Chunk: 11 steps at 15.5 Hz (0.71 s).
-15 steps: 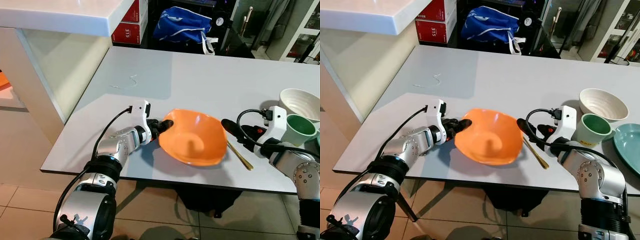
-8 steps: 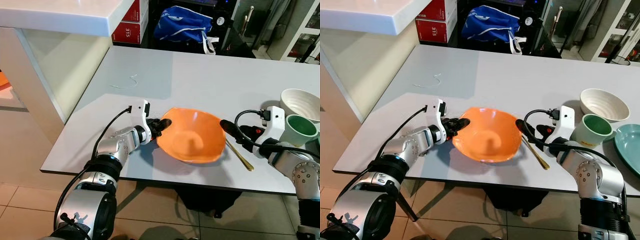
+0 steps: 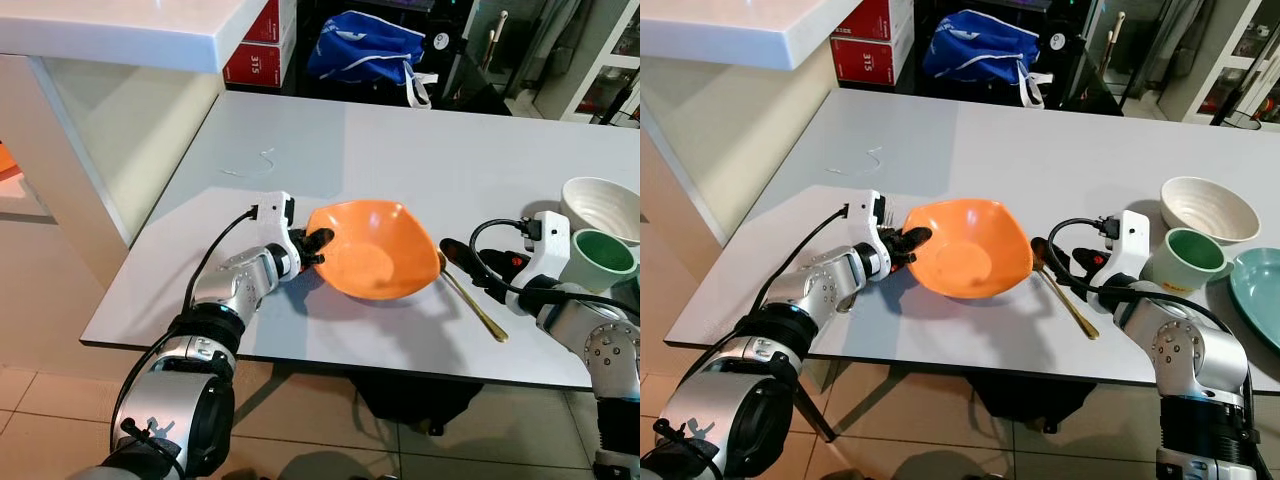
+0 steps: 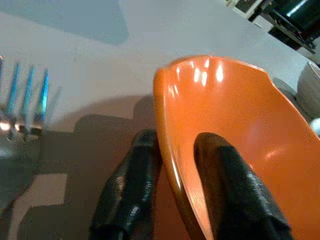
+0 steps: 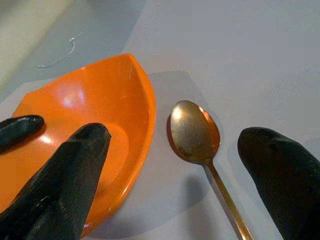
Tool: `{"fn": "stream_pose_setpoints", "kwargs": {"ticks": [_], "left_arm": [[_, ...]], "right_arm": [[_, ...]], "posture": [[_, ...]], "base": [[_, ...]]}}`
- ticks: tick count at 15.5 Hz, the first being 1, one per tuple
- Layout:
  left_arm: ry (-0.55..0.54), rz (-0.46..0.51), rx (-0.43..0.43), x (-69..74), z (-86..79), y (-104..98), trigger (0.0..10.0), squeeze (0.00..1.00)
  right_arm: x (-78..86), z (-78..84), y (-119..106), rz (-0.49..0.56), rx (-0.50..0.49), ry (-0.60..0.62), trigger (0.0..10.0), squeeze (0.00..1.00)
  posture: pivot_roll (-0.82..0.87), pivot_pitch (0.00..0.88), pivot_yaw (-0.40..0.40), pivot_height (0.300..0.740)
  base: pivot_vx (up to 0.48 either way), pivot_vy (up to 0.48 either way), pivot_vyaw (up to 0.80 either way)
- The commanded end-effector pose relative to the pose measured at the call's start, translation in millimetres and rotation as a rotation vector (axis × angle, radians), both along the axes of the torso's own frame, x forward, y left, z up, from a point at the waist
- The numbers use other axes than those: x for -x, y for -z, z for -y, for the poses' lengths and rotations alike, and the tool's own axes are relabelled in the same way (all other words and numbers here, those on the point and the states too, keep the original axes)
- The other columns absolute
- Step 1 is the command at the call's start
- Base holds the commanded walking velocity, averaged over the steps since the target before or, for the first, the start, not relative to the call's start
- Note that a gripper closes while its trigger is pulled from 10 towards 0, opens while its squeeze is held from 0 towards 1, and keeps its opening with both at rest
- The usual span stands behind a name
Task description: Setting the table
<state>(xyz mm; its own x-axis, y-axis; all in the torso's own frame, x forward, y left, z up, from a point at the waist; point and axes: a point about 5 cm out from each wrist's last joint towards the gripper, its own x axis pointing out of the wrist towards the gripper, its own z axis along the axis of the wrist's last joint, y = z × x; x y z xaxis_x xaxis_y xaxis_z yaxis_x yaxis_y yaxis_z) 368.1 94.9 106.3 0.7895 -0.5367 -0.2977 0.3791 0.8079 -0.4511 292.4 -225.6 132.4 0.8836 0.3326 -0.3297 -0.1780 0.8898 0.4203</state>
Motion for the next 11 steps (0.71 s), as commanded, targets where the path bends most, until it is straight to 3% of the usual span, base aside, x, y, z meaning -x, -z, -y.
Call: {"fn": "stream_pose_setpoints", "kwargs": {"ticks": [1, 5, 7, 10, 11], "left_arm": [[-0.034, 0.034, 0.016, -8.2, 1.4, -13, 0.0, 0.0], [-0.124, 0.117, 0.028, -26.8, 0.0, -46, 0.0, 0.0], [-0.174, 0.145, -0.003, -35.1, -1.9, -60, 0.0, 0.0], [-0.153, 0.176, 0.001, -37.7, 1.9, -69, 0.0, 0.0], [-0.111, 0.222, -0.04, -37.7, 3.5, -71, 0.0, 0.0]], "right_arm": [[0.3, 3.6, -11, 0.051, 0.022, 0.002, 10.0, 1.0], [5.2, -1.2, -28, 0.131, 0.027, -0.041, 10.0, 1.0], [9.9, -12.8, -35, 0.155, 0.055, -0.091, 10.0, 1.0], [16.8, -16.6, -40, 0.175, 0.061, -0.121, 10.0, 1.0], [17.7, -17.0, -41, 0.185, 0.069, -0.125, 10.0, 1.0]], "posture": [[-0.1, 0.0, -0.026, 0.74], [-0.13, 0.0, -0.017, 0.74], [-0.16, 0.0, -0.009, 0.74], [-0.16, 0.0, -0.013, 0.74], [-0.16, 0.0, -0.019, 0.74]], "base": [[0.0, 0.0, 0.0], [0.0, 0.0, 0.0], [0.0, 0.0, 0.0], [0.0, 0.0, 0.0], [0.0, 0.0, 0.0]]}}
